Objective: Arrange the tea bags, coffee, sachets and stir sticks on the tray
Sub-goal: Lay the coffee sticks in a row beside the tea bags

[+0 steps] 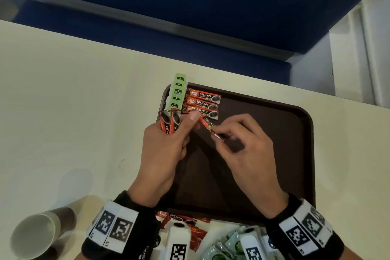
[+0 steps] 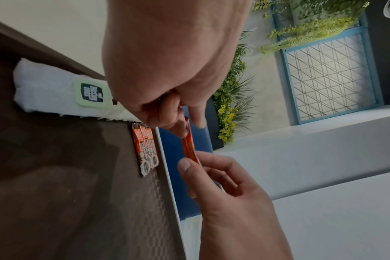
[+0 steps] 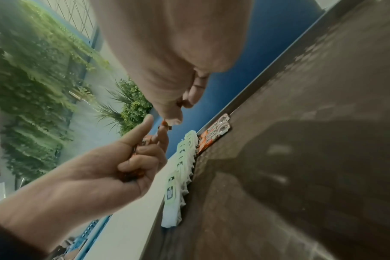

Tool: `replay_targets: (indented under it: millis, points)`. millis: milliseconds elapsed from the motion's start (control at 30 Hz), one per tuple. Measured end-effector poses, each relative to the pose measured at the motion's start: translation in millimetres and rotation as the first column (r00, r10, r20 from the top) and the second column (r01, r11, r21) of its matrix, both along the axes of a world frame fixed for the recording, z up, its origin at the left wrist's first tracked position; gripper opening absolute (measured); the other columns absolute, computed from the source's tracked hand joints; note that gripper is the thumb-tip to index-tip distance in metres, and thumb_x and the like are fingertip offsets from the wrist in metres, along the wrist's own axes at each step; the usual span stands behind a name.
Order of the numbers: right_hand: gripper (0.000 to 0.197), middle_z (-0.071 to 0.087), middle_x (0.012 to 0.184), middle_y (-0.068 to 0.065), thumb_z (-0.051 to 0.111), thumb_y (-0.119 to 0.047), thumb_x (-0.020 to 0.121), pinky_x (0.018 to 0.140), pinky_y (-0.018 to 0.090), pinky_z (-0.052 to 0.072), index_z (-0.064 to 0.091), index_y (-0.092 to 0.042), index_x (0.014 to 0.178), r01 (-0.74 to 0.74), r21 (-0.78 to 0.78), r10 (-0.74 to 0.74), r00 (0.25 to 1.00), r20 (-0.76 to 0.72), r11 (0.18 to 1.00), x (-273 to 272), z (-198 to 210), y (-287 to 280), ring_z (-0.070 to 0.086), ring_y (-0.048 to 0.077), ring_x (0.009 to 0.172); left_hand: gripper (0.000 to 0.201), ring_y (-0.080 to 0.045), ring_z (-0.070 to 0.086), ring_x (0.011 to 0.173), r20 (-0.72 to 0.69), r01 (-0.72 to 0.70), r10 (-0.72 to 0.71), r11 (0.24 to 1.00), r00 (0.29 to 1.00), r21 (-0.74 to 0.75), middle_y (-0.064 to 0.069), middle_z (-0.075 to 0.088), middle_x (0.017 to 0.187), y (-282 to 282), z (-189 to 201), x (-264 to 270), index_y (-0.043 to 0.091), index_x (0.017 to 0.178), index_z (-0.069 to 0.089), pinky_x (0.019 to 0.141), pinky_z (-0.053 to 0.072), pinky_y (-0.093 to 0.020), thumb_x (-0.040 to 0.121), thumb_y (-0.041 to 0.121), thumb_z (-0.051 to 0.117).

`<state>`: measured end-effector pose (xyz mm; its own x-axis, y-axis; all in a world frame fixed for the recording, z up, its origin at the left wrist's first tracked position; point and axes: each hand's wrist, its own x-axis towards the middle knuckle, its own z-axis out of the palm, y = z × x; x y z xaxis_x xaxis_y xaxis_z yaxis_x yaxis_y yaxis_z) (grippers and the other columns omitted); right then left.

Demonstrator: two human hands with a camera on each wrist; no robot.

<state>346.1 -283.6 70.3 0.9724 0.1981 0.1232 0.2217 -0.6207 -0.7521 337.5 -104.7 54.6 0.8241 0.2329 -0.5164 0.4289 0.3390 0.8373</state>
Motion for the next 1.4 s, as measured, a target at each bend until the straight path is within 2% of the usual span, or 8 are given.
replay_targets:
  millis: [133,233,400,600,733,867,1033,1400]
  points:
    - [0.023,0.06,0.118,-0.006,0.087,-0.012,0.086,0.09,0.015,0.052,0.079,-0.016,0.106,-0.083,0.018,0.084,0.994,-0.062,0.996,-2.6,-0.2,-3.5,0.064,0.012,0.109,0.014,-0.009,0.047,0.053,-0.022,-0.016,0.017,1.0,1.0,0.017,-0.014,0.063,0.074,2.6,-4.0,-0.9,0.016,0.088,0.084,0.044,0.035,-0.019,0.096,0.027,0.08]
    - [0.021,0.062,0.12,-0.005,0.085,-0.006,0.086,0.092,0.014,0.052,0.078,-0.014,0.104,-0.076,0.052,0.079,0.995,-0.057,0.996,-2.6,0.2,-5.0,0.066,0.012,0.108,0.022,-0.009,0.048,0.054,-0.037,0.013,-0.013,1.0,0.999,-0.01,-0.023,0.066,0.082,2.9,-3.0,-2.7,0.012,0.091,0.084,0.045,0.036,-0.018,0.096,0.033,0.08]
    - [0.022,0.062,0.124,0.001,0.083,0.0,0.087,0.1,0.017,0.05,0.077,-0.01,0.105,-0.187,-0.048,0.189,0.981,0.038,0.981,-6.1,-1.0,-4.2,0.062,0.009,0.117,0.038,-0.008,0.05,0.052,-0.041,-0.032,0.032,0.999,0.999,-0.005,-0.012,0.065,0.075,-0.4,-0.6,-5.7,0.0,0.105,0.078,0.045,0.038,-0.017,0.093,0.036,0.082]
    - [0.033,0.069,0.112,-0.011,0.091,-0.032,0.083,0.088,0.022,0.055,0.074,-0.022,0.11,-0.047,0.132,0.07,0.981,-0.18,0.99,-5.0,7.4,2.2,0.068,0.014,0.109,0.025,-0.011,0.05,0.05,-0.021,-0.068,0.071,0.99,0.997,0.123,-0.008,0.061,0.059,-0.3,-4.0,-10.9,0.006,0.091,0.079,0.047,0.041,-0.018,0.093,0.031,0.084]
    - [0.019,0.068,0.102,-0.015,0.085,-0.022,0.089,0.079,0.029,0.056,0.074,-0.023,0.104,-0.072,-0.008,0.07,0.988,-0.135,0.997,3.0,-4.1,7.7,0.067,0.012,0.097,0.016,-0.011,0.054,0.051,-0.012,-0.042,0.045,0.986,0.999,0.163,-0.006,0.065,0.06,-1.7,-3.5,-15.4,0.019,0.088,0.081,0.052,0.042,-0.021,0.091,0.034,0.086]
    - [0.016,0.066,0.1,-0.016,0.082,-0.022,0.089,0.085,0.037,0.057,0.071,-0.026,0.099,-0.077,-0.168,0.053,0.988,-0.145,0.983,22.8,-24.4,6.2,0.061,0.007,0.095,0.013,-0.007,0.056,0.054,-0.024,-0.049,0.056,0.972,0.998,0.228,-0.004,0.072,0.068,6.3,-3.6,-19.2,0.024,0.096,0.085,0.058,0.045,-0.023,0.092,0.036,0.084]
    - [0.013,0.07,0.105,-0.007,0.079,-0.023,0.091,0.085,0.04,0.053,0.071,-0.023,0.101,-0.144,-0.436,0.132,0.99,-0.057,0.888,42.6,-47.8,13.8,0.057,0.016,0.1,0.013,-0.005,0.055,0.055,-0.025,-0.05,0.059,0.962,0.998,0.268,-0.009,0.078,0.081,14.7,-3.0,-21.2,0.024,0.095,0.084,0.064,0.047,-0.025,0.095,0.036,0.08]
    - [0.016,0.064,0.115,0.0,0.077,-0.022,0.094,0.09,0.037,0.051,0.072,-0.018,0.109,-0.156,-0.518,0.193,0.981,0.017,0.841,49.2,-61.5,20.1,0.056,0.021,0.108,0.015,-0.005,0.054,0.053,-0.031,-0.051,0.062,0.963,0.998,0.263,-0.002,0.08,0.081,18.2,-1.9,-22.4,0.023,0.092,0.083,0.062,0.048,-0.025,0.097,0.036,0.078]
